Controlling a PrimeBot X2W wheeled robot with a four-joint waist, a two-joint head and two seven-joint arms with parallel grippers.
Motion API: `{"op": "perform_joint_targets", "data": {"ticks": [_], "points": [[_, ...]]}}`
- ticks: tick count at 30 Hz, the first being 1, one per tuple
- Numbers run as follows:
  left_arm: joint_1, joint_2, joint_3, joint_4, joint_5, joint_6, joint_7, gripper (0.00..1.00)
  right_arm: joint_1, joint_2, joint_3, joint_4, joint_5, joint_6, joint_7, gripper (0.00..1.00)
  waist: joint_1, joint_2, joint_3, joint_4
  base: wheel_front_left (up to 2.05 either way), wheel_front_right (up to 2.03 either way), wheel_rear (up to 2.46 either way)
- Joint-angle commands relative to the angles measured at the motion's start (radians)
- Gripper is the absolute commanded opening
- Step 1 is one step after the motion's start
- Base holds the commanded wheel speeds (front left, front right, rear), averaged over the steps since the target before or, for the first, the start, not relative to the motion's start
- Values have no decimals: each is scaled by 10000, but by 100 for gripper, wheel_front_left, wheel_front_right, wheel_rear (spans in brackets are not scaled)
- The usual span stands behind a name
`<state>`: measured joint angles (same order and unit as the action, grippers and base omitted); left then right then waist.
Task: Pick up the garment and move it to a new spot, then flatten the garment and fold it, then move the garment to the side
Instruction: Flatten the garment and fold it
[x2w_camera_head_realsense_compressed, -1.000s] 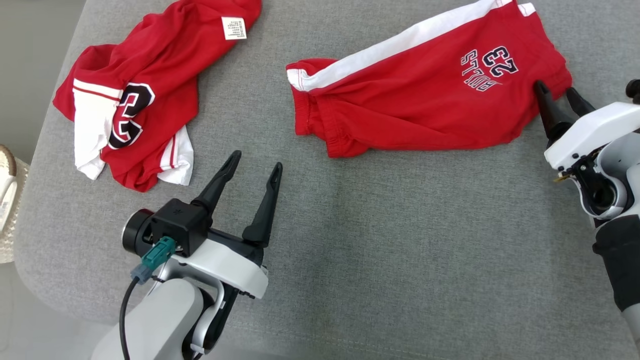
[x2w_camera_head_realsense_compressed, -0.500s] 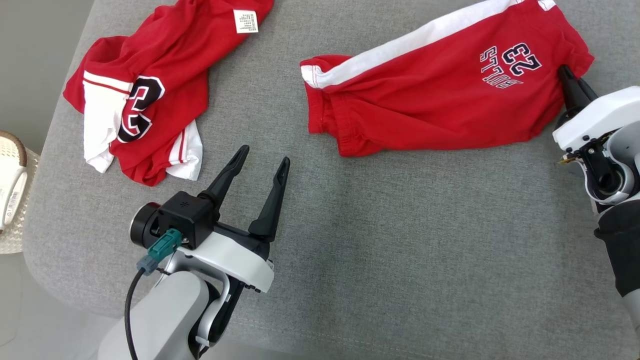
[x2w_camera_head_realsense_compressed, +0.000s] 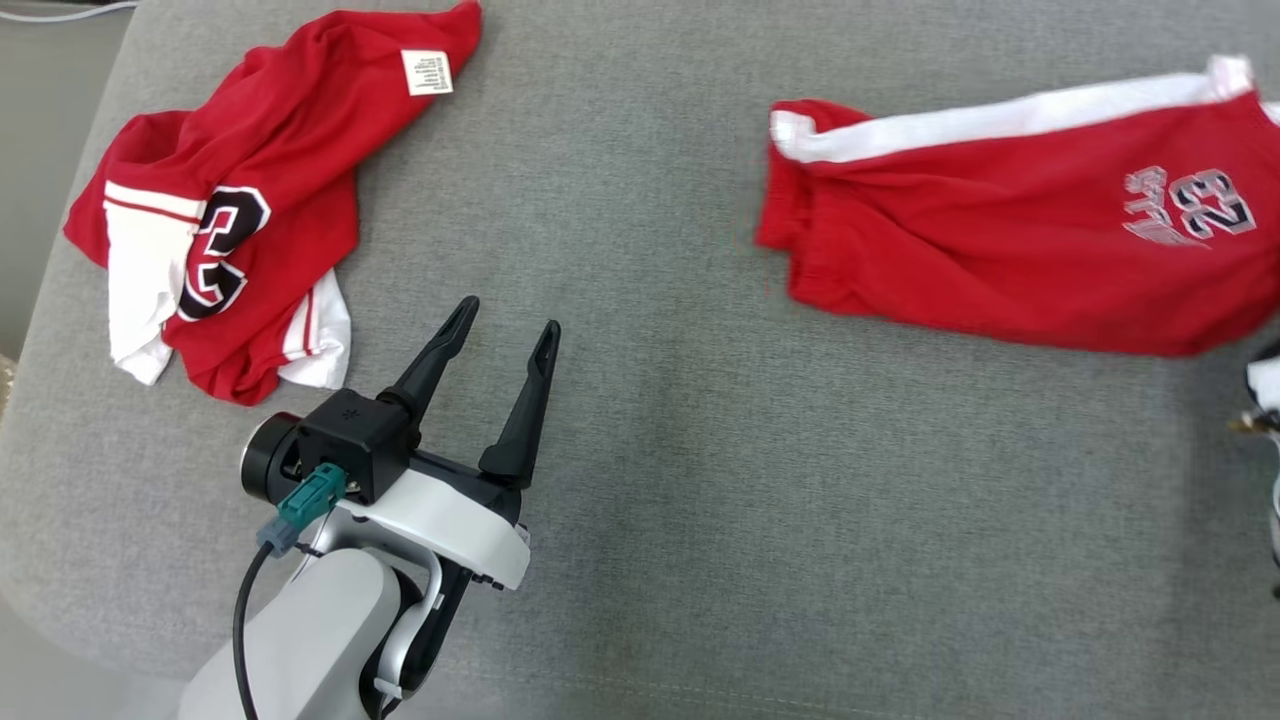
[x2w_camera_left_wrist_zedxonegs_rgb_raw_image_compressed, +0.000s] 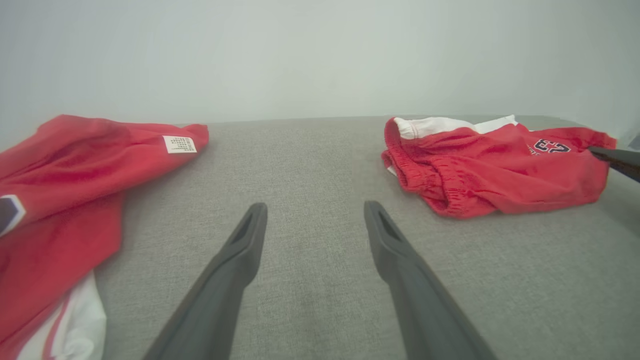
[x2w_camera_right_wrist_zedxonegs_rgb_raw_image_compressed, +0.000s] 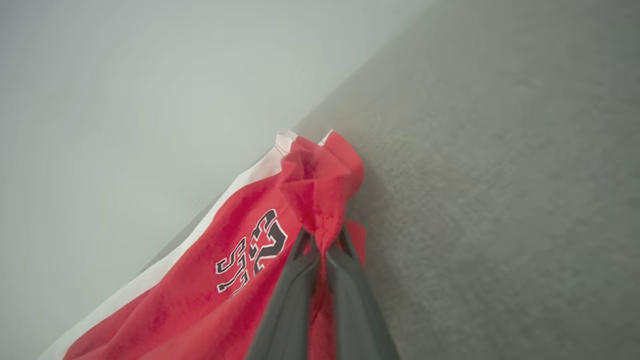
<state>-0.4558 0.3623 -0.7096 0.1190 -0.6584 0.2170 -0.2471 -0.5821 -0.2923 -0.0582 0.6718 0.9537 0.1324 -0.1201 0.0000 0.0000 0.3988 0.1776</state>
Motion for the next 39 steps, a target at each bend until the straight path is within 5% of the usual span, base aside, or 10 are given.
{"op": "perform_joint_targets", "data": {"ticks": [1, 8, 17, 27, 28, 29, 30, 39], "points": [[-98, 306, 391, -262, 53, 67, -45, 100, 727, -196, -32, -143, 90, -17, -167, 0, 0, 0, -65, -124, 0, 0, 0], [47, 499, 427, -458, 7, 217, 103, 100, 1124, -134, -258, -2050, -1133, -17, -453, 0, 0, 0, -164, -479, 0, 0, 0], [-20, 510, 257, -601, 22, 199, 296, 100, 301, 1563, 1465, -4632, -4507, -17, 906, 0, 0, 0, -342, -305, 0, 0, 0], [-50, 375, 73, -514, 2, 128, 302, 100, -77, 2333, 2993, -2759, -5858, -17, 1656, 0, 0, 0, -456, 312, 0, 0, 0], [-49, 363, 62, -502, -3, 123, 298, 100, -94, 2352, 3036, -2549, -5831, -17, 1627, 15, 0, 0, -463, 362, 0, 0, 0], [-40, 362, 63, -494, -7, 133, 292, 100, -124, 2368, 3102, -2420, -5758, -17, 1549, 93, 0, 0, -472, 386, 0, 0, 0], [-23, 360, 84, -493, -16, 159, 279, 100, -158, 2378, 3163, -2329, -5734, -17, 1437, 100, 0, 0, -482, 395, 0, 0, 0], [211, 616, 230, -589, -28, 388, 253, 100, 296, 2189, 3712, -3049, -5012, -17, 603, 100, 0, 0, -687, -37, 0, 0, 0]]}}
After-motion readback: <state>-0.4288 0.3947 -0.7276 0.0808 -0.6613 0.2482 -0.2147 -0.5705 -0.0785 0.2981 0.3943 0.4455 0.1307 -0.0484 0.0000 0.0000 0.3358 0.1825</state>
